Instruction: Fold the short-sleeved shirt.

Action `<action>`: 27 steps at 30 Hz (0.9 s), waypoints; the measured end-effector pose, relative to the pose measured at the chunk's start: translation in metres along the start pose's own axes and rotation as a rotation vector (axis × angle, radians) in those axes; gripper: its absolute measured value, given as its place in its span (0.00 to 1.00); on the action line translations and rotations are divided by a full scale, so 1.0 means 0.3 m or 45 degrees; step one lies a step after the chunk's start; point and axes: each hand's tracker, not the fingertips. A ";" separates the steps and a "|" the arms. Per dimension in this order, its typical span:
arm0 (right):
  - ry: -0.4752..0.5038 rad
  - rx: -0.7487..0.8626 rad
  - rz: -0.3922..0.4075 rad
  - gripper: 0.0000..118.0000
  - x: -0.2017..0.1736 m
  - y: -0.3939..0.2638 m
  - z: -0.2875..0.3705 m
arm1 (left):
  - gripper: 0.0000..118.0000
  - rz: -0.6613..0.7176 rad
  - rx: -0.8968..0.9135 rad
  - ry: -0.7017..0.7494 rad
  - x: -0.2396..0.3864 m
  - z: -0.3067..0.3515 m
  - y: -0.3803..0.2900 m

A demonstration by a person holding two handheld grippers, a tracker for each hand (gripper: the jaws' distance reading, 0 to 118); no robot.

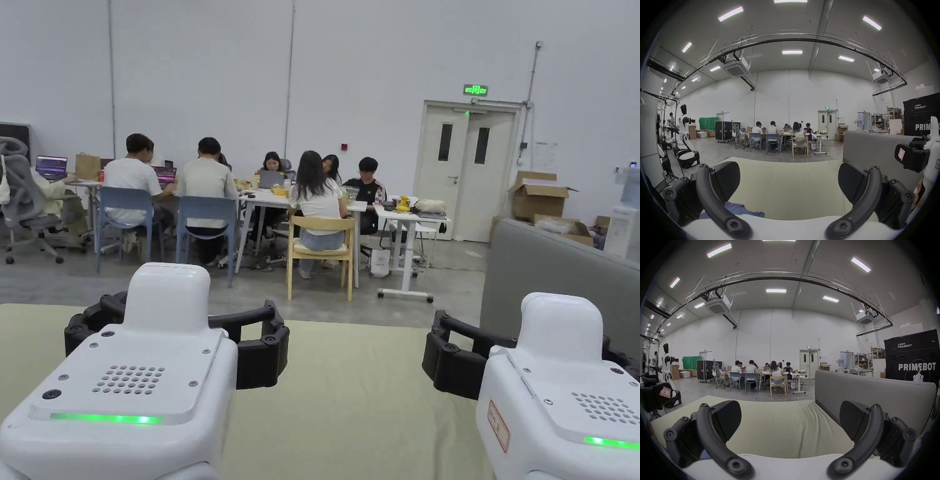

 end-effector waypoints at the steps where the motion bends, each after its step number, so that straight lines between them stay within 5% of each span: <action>1: 0.002 0.000 -0.003 1.00 0.000 0.001 0.000 | 1.00 0.002 0.000 -0.001 -0.001 0.000 0.000; 27: 0.026 0.001 -0.024 1.00 0.003 0.018 0.015 | 1.00 0.010 0.002 -0.009 0.000 0.012 0.014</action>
